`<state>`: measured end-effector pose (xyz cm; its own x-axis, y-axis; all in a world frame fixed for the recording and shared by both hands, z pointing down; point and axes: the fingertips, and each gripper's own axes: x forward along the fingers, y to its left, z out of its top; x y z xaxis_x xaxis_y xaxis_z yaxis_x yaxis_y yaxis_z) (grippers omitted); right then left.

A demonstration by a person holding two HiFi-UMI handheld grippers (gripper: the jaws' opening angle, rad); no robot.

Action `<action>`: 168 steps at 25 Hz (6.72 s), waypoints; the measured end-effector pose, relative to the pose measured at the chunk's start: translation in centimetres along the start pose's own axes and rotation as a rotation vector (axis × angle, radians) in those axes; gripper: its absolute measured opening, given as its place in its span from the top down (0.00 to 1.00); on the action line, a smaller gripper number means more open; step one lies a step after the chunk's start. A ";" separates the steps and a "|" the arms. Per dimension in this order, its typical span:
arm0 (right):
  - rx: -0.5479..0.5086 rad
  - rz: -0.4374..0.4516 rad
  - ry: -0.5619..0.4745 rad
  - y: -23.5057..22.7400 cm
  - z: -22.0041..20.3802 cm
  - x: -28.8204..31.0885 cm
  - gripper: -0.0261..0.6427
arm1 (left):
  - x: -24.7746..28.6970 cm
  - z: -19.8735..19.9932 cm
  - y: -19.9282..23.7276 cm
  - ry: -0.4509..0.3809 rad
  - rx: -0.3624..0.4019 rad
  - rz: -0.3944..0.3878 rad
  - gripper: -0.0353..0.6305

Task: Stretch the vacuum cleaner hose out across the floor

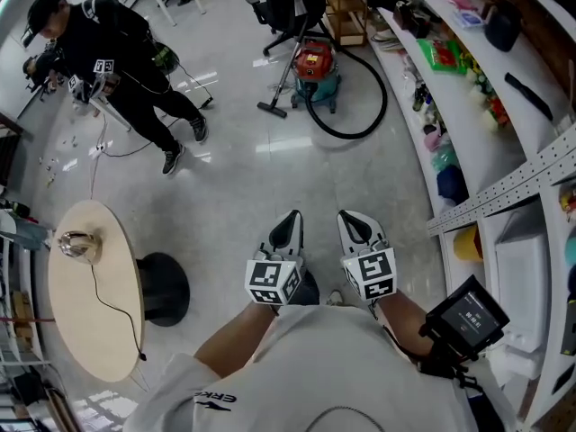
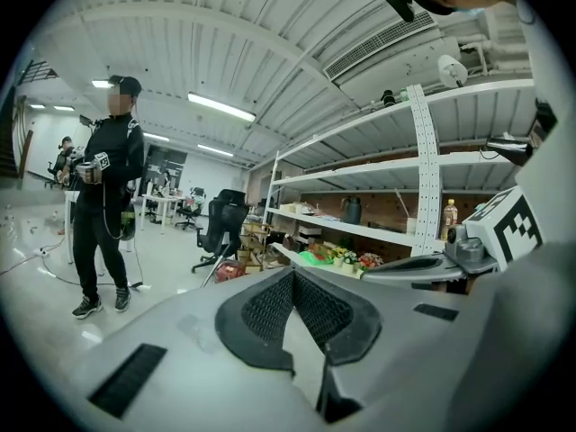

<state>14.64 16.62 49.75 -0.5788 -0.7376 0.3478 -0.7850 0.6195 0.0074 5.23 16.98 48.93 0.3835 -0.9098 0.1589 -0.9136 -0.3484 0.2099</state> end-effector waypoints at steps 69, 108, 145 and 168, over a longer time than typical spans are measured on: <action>-0.034 -0.025 0.028 -31.1 20.4 55.7 0.96 | 54.7 16.2 35.2 -0.009 -0.034 0.008 0.94; 0.058 -0.026 0.237 -53.2 23.0 93.5 0.96 | 90.7 14.5 57.6 0.230 -0.042 0.041 0.94; 0.255 0.109 0.432 -64.6 1.4 113.8 0.96 | 111.5 -12.1 64.2 0.537 0.084 -0.022 0.94; 0.419 0.216 0.414 -63.9 -1.7 121.4 0.65 | 117.8 -20.9 64.1 0.595 0.252 -0.260 0.67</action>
<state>-5.11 -112.03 93.05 -0.6664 -0.3899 0.6355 -0.7282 0.5235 -0.4424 -5.32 -107.83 101.32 0.5376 -0.5362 0.6508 -0.7577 -0.6457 0.0940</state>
